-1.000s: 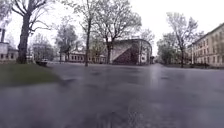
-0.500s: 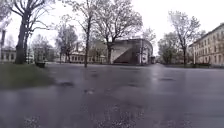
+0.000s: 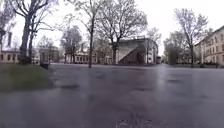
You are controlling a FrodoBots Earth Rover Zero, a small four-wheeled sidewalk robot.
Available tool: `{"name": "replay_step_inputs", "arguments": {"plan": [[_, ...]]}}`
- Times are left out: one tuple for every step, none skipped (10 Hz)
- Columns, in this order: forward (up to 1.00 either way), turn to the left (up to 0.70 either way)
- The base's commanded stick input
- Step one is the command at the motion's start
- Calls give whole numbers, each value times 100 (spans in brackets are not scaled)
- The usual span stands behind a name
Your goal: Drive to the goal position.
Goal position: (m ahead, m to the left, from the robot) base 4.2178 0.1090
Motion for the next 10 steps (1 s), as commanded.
{"name": "replay_step_inputs", "arguments": {"plan": [[85, 0], [85, 0], [85, 0], [85, 4], [85, 34], [85, 34], [85, 34], [85, 33], [85, 12], [85, 0]]}}
